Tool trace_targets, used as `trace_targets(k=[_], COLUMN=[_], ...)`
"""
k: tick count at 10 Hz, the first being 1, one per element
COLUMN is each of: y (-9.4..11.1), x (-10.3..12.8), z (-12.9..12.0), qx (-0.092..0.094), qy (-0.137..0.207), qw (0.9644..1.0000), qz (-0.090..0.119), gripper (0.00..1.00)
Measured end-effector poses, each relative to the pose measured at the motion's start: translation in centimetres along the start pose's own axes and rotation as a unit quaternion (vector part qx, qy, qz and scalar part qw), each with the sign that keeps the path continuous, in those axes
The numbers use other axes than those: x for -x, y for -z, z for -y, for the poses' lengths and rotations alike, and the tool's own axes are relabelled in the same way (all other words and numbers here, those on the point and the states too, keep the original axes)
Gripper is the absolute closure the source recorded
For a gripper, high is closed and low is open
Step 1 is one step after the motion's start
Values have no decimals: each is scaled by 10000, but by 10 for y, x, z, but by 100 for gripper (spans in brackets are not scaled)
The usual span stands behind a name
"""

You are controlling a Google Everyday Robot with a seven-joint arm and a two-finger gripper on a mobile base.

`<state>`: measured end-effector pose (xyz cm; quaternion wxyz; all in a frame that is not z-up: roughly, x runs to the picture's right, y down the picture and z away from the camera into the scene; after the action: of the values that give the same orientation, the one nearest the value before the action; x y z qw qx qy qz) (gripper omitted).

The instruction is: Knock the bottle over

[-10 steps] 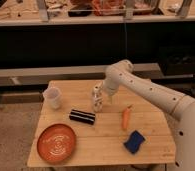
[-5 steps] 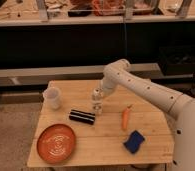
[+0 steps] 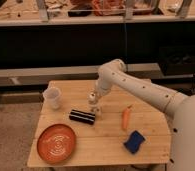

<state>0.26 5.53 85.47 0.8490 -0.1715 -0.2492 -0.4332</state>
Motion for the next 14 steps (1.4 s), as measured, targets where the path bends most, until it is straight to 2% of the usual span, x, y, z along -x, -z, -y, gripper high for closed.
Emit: trace_targets(k=[5,8,11,14], y=[1,0,6,4], x=[16,26,38,52], z=[-3,4,-6,4], qx=[39,25,34,35], qy=[274,433,577,763], qw=[9994,9987,9975,9956], qz=[224,258,401,541], gripper=[100,100,100,100])
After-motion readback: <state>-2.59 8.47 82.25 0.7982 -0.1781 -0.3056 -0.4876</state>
